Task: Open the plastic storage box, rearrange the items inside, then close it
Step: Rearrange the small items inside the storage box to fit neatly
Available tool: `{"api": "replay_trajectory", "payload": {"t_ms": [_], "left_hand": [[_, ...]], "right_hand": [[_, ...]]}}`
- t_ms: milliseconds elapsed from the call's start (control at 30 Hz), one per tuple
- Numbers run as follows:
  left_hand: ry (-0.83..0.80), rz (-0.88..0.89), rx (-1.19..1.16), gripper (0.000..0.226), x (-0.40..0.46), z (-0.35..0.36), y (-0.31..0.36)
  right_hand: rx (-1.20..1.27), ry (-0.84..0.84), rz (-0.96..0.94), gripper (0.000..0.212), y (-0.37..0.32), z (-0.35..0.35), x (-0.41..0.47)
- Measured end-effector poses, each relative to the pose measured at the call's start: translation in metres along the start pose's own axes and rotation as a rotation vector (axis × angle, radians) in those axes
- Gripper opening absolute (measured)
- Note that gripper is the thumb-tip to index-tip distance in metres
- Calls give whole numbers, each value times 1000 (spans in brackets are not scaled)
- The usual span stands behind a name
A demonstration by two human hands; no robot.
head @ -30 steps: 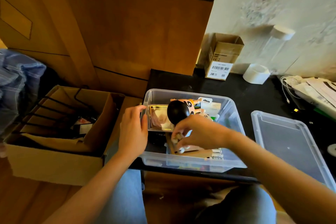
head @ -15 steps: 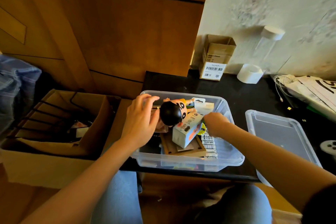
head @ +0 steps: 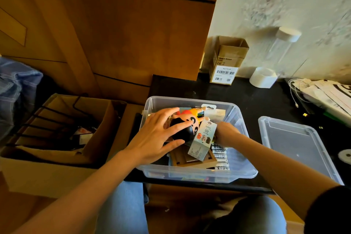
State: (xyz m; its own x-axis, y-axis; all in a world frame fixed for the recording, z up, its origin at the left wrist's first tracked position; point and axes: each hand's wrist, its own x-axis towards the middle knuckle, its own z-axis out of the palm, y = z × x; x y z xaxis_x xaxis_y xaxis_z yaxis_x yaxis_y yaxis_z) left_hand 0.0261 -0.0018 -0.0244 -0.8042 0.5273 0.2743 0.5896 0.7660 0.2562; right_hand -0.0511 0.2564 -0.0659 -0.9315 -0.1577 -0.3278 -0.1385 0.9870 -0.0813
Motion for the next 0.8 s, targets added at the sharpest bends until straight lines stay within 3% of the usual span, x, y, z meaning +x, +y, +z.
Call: {"api": "replay_trajectory", "payload": {"t_ms": [233,467,800], "left_hand": [[-18,-19,-57,54,0,3,-1],[-26,-43,-81,56,-1,4,-2],[-44,-3,-75,55,0,0,1]], "right_hand": [[35,56,-10,24,-1,-2,0],[-148,15,88,21,-8,7,-5],[-38,77,35,14,-5,2,-5]]}}
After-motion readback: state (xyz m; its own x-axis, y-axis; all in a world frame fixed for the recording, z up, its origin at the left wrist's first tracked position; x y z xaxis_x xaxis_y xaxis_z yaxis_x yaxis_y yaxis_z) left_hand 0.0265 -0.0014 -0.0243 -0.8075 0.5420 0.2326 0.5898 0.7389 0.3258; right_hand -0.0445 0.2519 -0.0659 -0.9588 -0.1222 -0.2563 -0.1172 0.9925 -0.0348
